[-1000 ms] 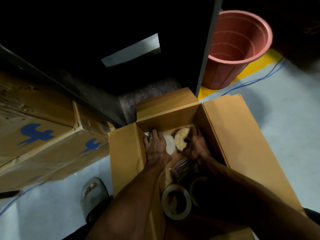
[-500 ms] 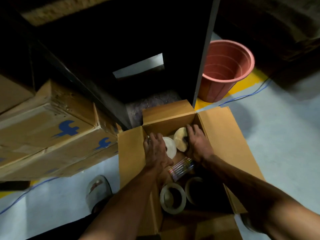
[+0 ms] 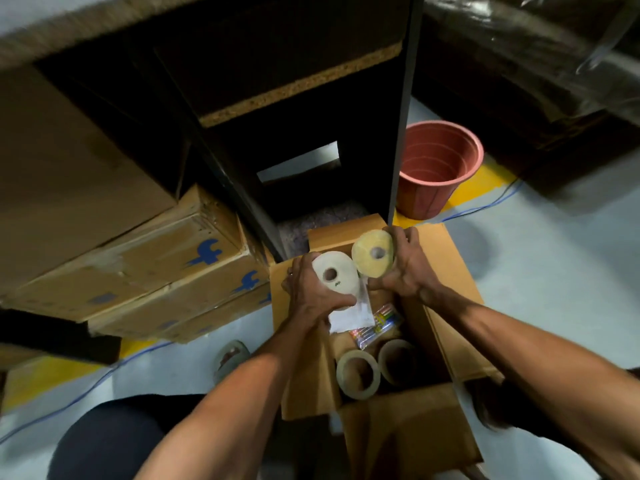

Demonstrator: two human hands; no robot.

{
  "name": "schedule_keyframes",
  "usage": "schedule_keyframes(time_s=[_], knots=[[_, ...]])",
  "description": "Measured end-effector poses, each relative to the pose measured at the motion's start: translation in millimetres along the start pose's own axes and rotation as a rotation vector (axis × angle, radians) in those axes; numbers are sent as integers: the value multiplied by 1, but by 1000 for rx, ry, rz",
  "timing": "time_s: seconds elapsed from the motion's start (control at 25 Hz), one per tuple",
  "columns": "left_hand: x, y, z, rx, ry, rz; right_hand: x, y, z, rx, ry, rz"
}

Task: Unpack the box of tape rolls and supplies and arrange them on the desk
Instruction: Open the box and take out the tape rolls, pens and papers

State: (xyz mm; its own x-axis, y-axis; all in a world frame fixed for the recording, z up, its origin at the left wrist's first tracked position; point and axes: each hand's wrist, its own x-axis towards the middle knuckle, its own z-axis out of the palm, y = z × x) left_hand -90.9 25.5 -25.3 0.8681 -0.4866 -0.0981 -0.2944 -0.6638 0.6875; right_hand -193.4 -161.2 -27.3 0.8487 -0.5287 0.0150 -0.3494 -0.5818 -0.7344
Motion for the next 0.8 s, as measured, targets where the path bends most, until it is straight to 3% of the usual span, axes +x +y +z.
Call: schedule_keyframes(time_s=[0.24,0.52,0.8], knots=[[-30,28,-58,-279,139,40,-21,-62,-52,64,72,-79],[-48,56,-166,-375,221,124,-40,-154,-101,179,105,-97],[-66,85,-299,-464,455,276,-39,-285,-129,262,83,-326]])
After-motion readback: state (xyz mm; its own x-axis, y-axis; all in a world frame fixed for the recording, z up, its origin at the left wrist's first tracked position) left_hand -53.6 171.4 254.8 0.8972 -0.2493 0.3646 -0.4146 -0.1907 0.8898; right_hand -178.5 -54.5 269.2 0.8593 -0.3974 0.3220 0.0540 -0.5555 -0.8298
